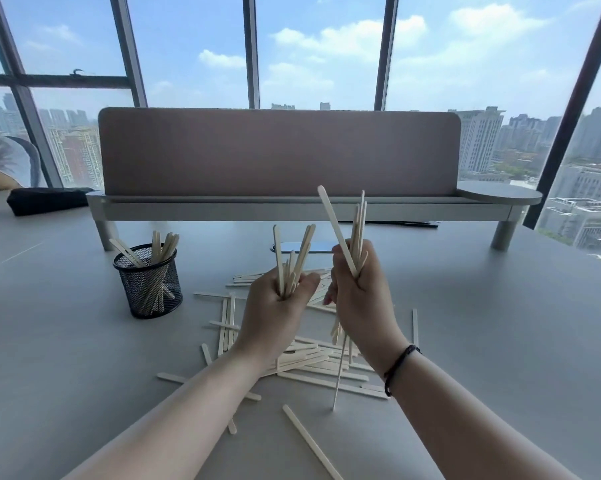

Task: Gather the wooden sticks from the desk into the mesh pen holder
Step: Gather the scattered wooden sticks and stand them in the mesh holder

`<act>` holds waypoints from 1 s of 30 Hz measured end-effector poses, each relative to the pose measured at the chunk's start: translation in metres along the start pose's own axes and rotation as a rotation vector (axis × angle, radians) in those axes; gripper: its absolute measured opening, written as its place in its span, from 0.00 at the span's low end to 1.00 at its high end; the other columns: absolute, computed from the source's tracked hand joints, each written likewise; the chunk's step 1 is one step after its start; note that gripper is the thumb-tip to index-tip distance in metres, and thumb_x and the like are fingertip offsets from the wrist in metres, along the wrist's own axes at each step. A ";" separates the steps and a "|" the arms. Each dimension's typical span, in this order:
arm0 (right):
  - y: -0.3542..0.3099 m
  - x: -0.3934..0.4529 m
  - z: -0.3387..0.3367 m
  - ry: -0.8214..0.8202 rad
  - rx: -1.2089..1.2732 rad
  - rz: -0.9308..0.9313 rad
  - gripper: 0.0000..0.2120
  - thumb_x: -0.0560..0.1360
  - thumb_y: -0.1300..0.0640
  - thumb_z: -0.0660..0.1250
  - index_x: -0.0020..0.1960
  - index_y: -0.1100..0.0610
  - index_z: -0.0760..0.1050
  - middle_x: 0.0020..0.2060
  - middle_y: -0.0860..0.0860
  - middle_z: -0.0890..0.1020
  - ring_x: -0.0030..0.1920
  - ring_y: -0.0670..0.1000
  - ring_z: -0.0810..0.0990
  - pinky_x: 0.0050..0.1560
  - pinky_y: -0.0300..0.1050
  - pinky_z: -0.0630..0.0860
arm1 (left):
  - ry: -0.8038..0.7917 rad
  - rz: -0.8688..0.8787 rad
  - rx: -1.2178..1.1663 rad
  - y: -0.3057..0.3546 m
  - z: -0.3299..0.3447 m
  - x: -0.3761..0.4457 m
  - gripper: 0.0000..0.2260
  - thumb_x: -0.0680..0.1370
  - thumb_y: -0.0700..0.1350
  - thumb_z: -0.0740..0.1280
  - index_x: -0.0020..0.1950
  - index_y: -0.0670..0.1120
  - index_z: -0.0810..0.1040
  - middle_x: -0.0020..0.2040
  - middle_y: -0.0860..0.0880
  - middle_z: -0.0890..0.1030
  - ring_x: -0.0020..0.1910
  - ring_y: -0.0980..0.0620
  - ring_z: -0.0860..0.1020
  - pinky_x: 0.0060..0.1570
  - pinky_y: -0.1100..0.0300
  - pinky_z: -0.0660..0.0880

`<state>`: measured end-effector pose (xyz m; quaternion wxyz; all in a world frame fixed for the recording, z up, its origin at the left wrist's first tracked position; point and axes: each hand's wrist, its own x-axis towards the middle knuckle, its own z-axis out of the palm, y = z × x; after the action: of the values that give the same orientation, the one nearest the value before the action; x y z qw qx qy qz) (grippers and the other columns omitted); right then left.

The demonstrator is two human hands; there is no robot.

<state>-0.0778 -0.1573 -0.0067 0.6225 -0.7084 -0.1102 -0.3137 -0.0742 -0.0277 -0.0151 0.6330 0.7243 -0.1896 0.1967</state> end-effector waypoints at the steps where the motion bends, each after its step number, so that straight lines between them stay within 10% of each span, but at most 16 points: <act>1: -0.001 0.003 0.001 0.029 0.008 0.012 0.06 0.82 0.56 0.59 0.46 0.51 0.67 0.30 0.48 0.67 0.30 0.55 0.66 0.31 0.56 0.72 | 0.022 -0.003 -0.015 0.000 -0.001 0.000 0.22 0.80 0.47 0.70 0.37 0.31 0.71 0.28 0.33 0.64 0.27 0.49 0.64 0.32 0.55 0.65; 8: -0.023 0.023 0.011 0.126 0.168 0.119 0.03 0.79 0.49 0.64 0.49 0.48 0.72 0.25 0.45 0.67 0.25 0.49 0.64 0.28 0.44 0.64 | 0.123 -0.123 -0.094 -0.011 -0.008 0.006 0.23 0.77 0.62 0.70 0.31 0.46 0.77 0.21 0.51 0.71 0.21 0.52 0.70 0.33 0.57 0.68; 18: -0.006 -0.007 0.025 -0.047 0.115 0.207 0.24 0.78 0.45 0.66 0.32 0.59 0.64 0.24 0.51 0.63 0.25 0.50 0.59 0.28 0.47 0.59 | 0.067 -0.137 -0.085 -0.004 -0.007 0.000 0.27 0.79 0.54 0.70 0.34 0.32 0.68 0.26 0.37 0.64 0.26 0.48 0.64 0.31 0.55 0.64; 21: -0.009 -0.008 0.027 -0.056 0.056 0.177 0.25 0.77 0.43 0.65 0.33 0.60 0.61 0.27 0.54 0.63 0.27 0.51 0.59 0.30 0.49 0.60 | 0.038 -0.112 -0.117 0.003 -0.010 -0.003 0.31 0.74 0.63 0.68 0.40 0.32 0.74 0.28 0.31 0.64 0.27 0.47 0.63 0.30 0.54 0.62; 25: -0.022 -0.007 0.024 -0.019 -0.043 0.076 0.24 0.81 0.52 0.65 0.29 0.56 0.63 0.25 0.48 0.66 0.28 0.48 0.63 0.29 0.42 0.62 | 0.016 -0.124 -0.188 0.016 -0.013 -0.003 0.12 0.73 0.62 0.70 0.44 0.55 0.85 0.25 0.43 0.68 0.26 0.48 0.65 0.27 0.57 0.63; 30: -0.053 -0.002 0.020 0.098 -0.124 -0.126 0.23 0.80 0.53 0.66 0.30 0.48 0.61 0.21 0.42 0.66 0.25 0.44 0.63 0.28 0.35 0.59 | 0.059 -0.114 -0.223 0.015 -0.015 0.003 0.20 0.68 0.65 0.71 0.46 0.50 0.84 0.24 0.49 0.67 0.24 0.50 0.63 0.27 0.62 0.63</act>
<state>-0.1026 -0.1274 0.0347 0.5611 -0.7210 -0.1046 -0.3928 -0.0801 -0.0154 0.0014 0.7249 0.6531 -0.1502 0.1594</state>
